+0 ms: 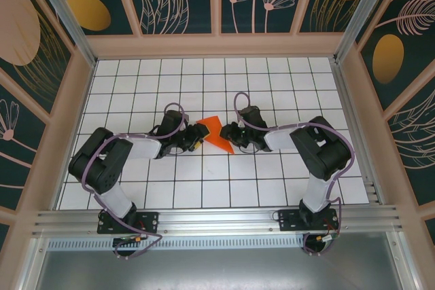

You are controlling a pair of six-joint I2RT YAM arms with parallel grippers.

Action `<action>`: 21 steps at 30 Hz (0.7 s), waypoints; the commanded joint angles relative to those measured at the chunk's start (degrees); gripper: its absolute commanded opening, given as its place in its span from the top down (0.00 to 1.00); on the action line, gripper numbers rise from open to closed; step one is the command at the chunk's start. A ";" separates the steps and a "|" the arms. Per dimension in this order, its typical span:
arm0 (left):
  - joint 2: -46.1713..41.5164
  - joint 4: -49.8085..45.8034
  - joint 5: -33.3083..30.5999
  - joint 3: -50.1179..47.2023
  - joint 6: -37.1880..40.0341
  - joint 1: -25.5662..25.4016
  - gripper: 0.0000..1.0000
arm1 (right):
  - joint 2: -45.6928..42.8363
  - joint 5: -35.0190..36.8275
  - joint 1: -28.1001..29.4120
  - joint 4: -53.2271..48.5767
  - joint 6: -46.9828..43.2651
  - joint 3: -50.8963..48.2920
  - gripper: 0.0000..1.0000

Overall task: Fold a paper plane with a square sheet of paper (pick it up from the middle)
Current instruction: Fold the wing for the fifth time at the center of the table.

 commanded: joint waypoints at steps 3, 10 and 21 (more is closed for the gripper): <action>2.41 4.07 2.71 1.50 -1.34 -0.33 0.54 | 0.54 -1.10 -0.77 -1.86 1.01 -2.53 0.68; 3.49 5.32 2.29 1.26 -2.49 -0.32 0.78 | -2.13 -1.76 -0.92 1.75 -1.91 -3.23 0.61; 2.36 3.73 1.19 1.64 -2.44 -0.33 1.00 | -14.88 13.46 3.46 3.02 -26.32 -6.55 0.39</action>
